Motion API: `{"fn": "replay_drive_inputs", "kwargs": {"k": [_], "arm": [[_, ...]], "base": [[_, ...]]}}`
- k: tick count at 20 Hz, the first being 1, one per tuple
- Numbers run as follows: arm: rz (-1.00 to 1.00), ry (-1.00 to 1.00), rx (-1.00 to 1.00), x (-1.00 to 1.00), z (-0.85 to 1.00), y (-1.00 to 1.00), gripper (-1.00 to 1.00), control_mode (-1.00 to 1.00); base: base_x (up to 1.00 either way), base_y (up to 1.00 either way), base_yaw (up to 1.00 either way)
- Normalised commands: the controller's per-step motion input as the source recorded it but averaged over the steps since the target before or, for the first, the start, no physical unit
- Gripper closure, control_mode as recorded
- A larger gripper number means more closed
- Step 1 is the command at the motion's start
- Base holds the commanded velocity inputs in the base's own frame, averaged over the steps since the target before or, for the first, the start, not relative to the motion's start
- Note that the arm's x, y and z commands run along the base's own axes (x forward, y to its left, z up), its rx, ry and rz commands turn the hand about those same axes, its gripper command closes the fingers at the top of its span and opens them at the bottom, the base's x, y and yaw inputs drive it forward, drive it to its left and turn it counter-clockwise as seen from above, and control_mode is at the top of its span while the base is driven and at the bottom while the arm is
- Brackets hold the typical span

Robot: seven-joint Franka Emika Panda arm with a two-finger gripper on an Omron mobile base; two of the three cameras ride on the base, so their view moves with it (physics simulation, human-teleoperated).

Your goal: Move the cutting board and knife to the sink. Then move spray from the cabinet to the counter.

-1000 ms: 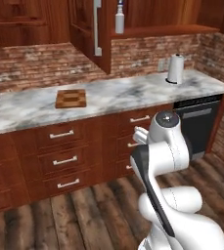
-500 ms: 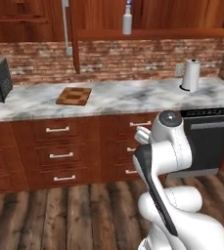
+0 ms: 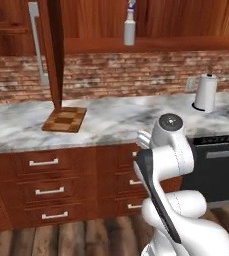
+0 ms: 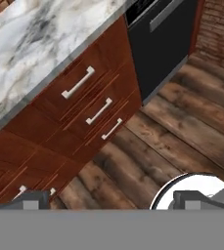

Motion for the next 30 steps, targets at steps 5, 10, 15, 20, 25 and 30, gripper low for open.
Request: {"fn": "replay_drive_inputs", "kwargs": {"k": [5,10,15,20,25,30], "arm": [[0.00,0.00,0.00,0.00,0.00,0.00,-1.00,1.00],[0.00,0.00,0.00,0.00,0.00,0.00,-1.00,1.00],[0.00,0.00,0.00,0.00,0.00,0.00,-1.00,1.00],[0.00,0.00,0.00,0.00,0.00,0.00,-1.00,1.00],[0.00,0.00,0.00,0.00,0.00,0.00,-1.00,1.00],[0.07,0.00,0.00,0.16,0.00,0.00,-1.00,-1.00]], "base": [[1.00,0.01,-0.07],[0.99,0.43,-0.14],[0.64,0.65,-0.19],[0.15,0.31,-0.16],[0.03,0.00,0.00],[0.13,0.00,0.00]]}}
